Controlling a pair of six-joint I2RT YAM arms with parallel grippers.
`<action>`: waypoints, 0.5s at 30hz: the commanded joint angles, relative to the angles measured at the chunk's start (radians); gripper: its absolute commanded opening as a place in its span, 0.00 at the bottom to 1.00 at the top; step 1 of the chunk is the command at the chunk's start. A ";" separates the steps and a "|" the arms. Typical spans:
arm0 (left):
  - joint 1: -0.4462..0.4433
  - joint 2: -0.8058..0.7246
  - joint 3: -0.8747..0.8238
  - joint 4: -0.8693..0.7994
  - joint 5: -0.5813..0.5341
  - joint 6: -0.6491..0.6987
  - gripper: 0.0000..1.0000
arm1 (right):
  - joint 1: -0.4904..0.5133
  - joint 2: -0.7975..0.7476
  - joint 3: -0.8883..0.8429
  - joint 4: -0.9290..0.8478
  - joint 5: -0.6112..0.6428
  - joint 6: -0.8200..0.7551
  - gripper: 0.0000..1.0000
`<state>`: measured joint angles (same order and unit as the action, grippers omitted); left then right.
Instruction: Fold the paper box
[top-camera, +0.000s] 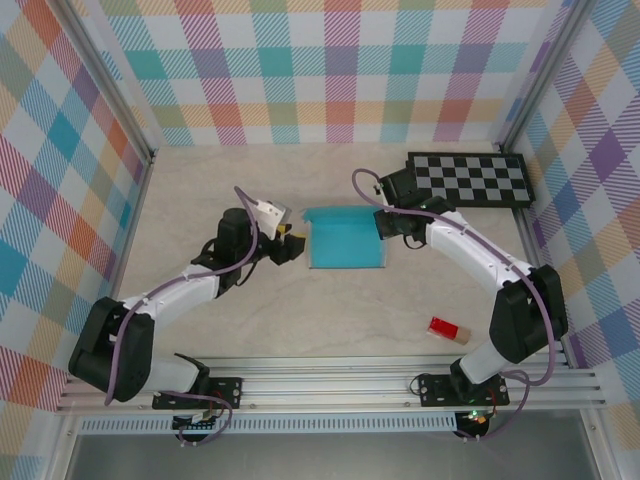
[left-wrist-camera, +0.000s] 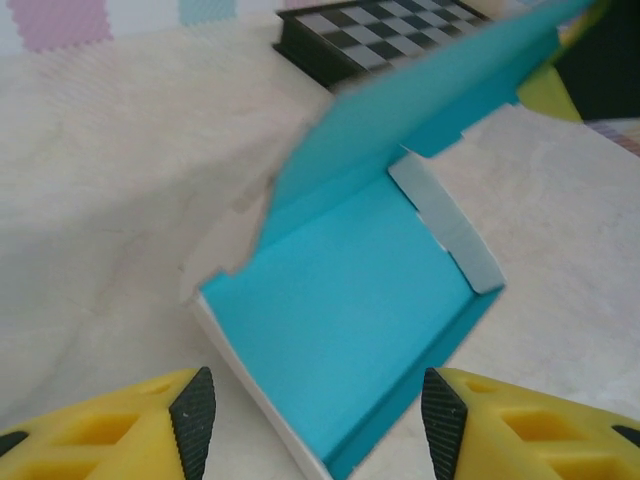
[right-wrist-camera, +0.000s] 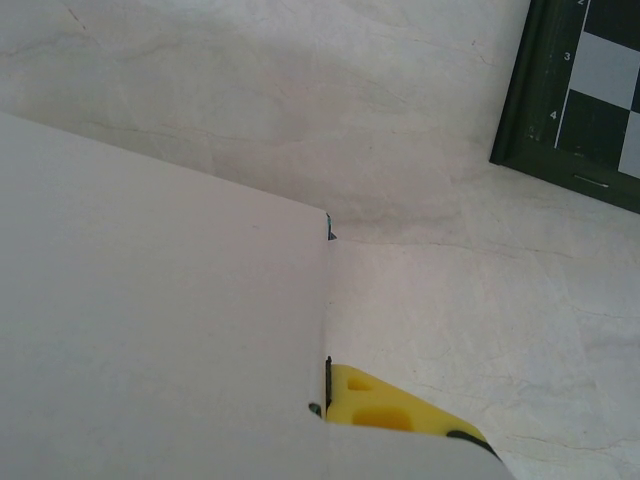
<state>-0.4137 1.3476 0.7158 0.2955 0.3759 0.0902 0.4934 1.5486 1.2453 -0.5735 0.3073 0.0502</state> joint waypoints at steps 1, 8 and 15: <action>0.020 0.017 0.089 -0.029 0.001 -0.038 0.57 | -0.001 0.002 -0.005 -0.001 0.013 -0.012 0.00; 0.021 0.022 0.309 -0.294 -0.020 0.007 0.39 | 0.000 0.018 -0.001 0.000 0.021 -0.024 0.00; 0.074 0.127 0.467 -0.694 0.030 0.176 0.37 | -0.004 0.036 0.003 -0.010 0.019 -0.023 0.00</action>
<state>-0.3584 1.4799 1.2598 -0.1902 0.3328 0.1753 0.4931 1.5703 1.2449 -0.5735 0.3187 0.0360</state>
